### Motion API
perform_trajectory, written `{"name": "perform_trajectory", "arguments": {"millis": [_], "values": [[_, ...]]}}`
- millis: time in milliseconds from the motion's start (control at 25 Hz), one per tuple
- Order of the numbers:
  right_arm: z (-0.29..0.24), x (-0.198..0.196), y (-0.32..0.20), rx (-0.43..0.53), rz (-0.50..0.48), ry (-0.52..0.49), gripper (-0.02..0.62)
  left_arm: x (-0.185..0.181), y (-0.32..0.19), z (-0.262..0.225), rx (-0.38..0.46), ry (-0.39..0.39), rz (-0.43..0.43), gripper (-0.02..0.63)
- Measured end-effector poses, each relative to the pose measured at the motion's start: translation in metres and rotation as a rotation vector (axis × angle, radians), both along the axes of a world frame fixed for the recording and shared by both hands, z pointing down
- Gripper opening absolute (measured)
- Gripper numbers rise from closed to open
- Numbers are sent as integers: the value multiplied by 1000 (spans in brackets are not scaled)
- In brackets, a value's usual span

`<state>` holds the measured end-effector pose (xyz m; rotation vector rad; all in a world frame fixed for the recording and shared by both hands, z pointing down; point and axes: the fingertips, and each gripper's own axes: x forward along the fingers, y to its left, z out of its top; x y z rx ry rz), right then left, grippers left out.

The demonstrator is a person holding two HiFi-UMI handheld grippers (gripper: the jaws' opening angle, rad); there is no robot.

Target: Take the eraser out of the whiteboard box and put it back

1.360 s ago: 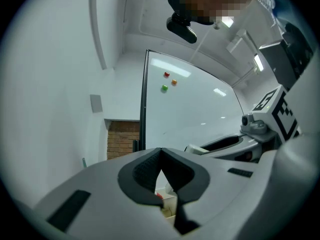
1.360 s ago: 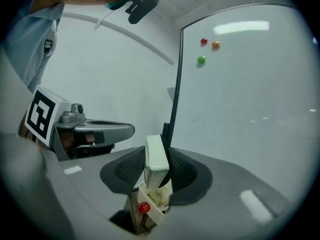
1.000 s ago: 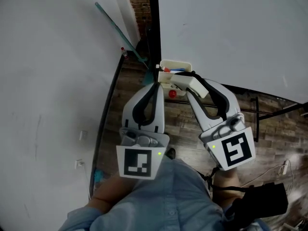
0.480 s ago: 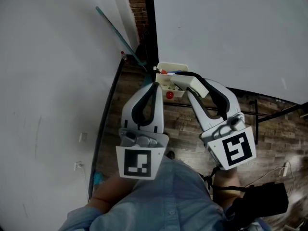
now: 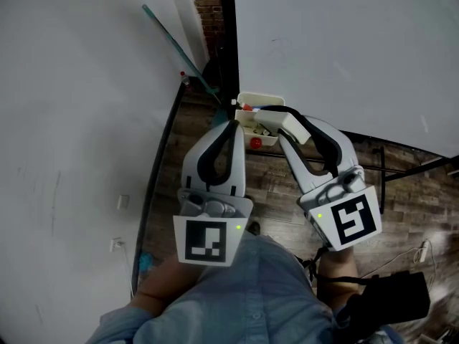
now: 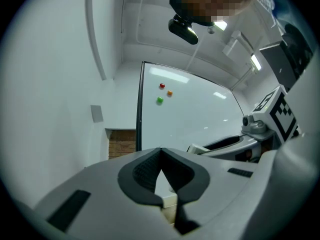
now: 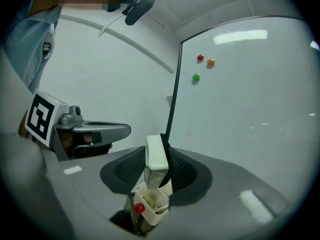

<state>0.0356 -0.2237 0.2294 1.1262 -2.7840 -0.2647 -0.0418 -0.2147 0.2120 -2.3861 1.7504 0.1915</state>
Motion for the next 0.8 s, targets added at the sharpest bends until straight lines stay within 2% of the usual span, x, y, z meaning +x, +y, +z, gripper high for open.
{"name": "perform_trajectory", "arguments": {"millis": [800], "values": [[58,-39,-42,-155,-14,92,137,-33,-53,30,-91,45,27,5]]}}
